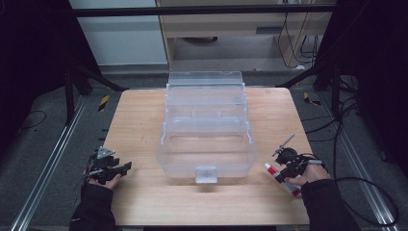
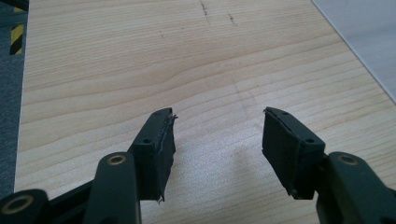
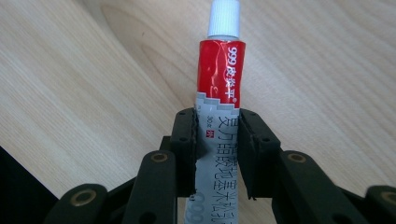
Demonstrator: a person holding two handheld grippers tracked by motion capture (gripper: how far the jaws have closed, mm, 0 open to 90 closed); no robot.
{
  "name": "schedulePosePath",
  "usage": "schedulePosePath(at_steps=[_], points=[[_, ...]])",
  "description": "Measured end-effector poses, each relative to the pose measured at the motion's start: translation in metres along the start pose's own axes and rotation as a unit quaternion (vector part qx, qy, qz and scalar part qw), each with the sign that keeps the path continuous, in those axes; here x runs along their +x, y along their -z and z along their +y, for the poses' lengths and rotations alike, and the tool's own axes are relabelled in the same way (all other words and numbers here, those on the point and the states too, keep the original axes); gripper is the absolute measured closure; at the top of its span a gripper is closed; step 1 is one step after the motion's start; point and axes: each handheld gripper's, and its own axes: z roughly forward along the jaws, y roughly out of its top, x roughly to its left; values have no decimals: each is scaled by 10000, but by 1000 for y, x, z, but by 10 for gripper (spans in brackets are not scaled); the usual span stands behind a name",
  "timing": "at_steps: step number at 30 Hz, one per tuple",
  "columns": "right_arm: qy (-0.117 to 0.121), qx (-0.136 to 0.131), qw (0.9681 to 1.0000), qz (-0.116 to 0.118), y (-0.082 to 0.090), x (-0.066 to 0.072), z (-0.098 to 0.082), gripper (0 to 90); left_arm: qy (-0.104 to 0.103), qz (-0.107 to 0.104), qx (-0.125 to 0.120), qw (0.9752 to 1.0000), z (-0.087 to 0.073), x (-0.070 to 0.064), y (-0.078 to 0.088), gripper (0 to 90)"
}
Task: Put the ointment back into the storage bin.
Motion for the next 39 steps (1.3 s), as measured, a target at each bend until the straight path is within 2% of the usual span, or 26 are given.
schedulePosePath(at_steps=[1,2,6,10,15,16,17,19,21,24,30,32,33,34,35,38,39], points=[[0,0,10000,0,0,0,0,692,0,0,0,10000,0,0,0,433],[-149,-107,9998,-13,5,-2,0,691,0,-1,4,10000,0,0,0,433],[-217,-333,9992,-85,15,-8,1,692,-9,-7,11,10000,0,0,0,433],[-210,-388,9990,-112,23,-12,3,691,-13,-16,11,10000,0,-1,-1,433],[-224,-682,9972,-224,46,-18,11,692,-47,-12,49,10000,0,-1,-2,430],[-224,-682,9972,-224,46,-18,11,692,-47,-12,49,10000,0,-1,-2,431],[-185,-820,9961,-271,56,-19,15,692,-45,-17,62,10000,0,-1,-2,431],[-190,-859,9958,-265,59,-19,17,692,-50,-18,71,10000,0,-1,-2,430],[-154,-1037,9940,-320,72,-19,23,692,-44,-21,77,10000,0,-1,-3,430],[-80,-1096,9934,-339,78,-18,28,692,-49,-18,85,10000,0,-1,-3,430],[371,-1304,9902,-330,99,-8,48,692,-62,-33,111,9999,0,-1,-4,429],[523,-1297,9897,-313,103,-4,55,692,-58,-31,109,9999,0,-1,-5,430],[523,-1297,9897,-313,103,-4,55,692,-59,-29,113,9999,0,-1,-5,430],[611,-1314,9890,-284,104,-2,58,692,-62,-32,115,9999,0,-1,-5,430],[805,-1323,9877,-237,106,3,66,692,-84,-35,132,9999,0,-1,-5,431],[938,-1294,9869,-208,107,6,72,692,-84,-35,133,9999,1,-1,-5,432],[1060,-1264,9862,-154,107,8,78,692,-67,-35,119,9999,1,-1,-5,432]])
